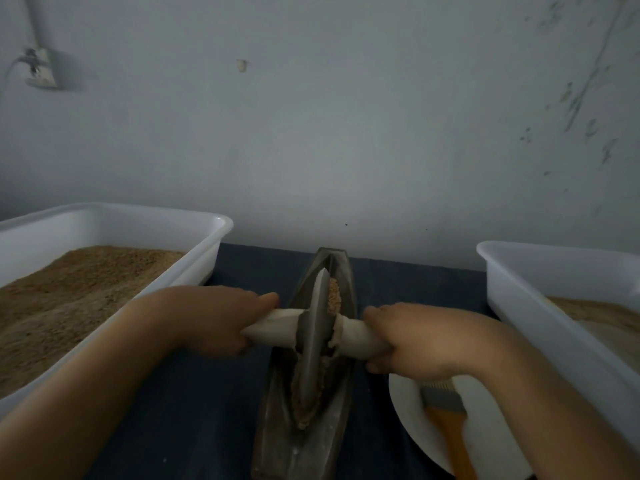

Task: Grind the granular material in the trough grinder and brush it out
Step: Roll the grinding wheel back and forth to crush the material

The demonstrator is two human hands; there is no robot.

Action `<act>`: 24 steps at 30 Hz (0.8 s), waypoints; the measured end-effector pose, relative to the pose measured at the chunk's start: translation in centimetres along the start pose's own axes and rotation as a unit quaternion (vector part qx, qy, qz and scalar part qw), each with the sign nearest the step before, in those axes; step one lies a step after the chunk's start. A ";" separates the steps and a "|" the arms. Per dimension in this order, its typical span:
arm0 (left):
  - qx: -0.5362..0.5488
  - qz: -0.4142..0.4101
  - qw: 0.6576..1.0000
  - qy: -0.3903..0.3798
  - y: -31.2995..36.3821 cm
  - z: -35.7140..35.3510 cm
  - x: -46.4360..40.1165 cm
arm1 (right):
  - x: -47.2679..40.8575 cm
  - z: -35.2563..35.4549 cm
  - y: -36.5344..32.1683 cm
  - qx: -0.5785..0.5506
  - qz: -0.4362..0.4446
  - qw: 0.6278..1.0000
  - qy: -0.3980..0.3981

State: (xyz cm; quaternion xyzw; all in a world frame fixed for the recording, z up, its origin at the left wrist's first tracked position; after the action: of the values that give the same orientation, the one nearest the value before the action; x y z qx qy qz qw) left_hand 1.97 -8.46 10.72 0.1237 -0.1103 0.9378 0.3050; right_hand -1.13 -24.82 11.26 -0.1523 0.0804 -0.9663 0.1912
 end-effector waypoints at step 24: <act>-0.034 0.047 0.992 0.115 -0.9 0.5 -2.4 | -2.0 0.4 1.4 0.035 -0.007 0.989 0.145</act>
State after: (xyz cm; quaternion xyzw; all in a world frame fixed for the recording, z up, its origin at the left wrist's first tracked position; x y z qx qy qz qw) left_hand 4.48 -9.22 10.56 -0.0011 -0.1124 0.9548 0.2750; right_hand 1.27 -25.32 10.81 -0.0038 0.0720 -0.9817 0.1763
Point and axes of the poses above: each hand's wrist, its own x-axis away from the middle knuckle, its own z-axis out of the back of the hand, y = z × x, the point moved 7 cm from there along -x, towards the middle knuckle, and after that the axes turned 12 degrees about -x, right-handed, at the moved point
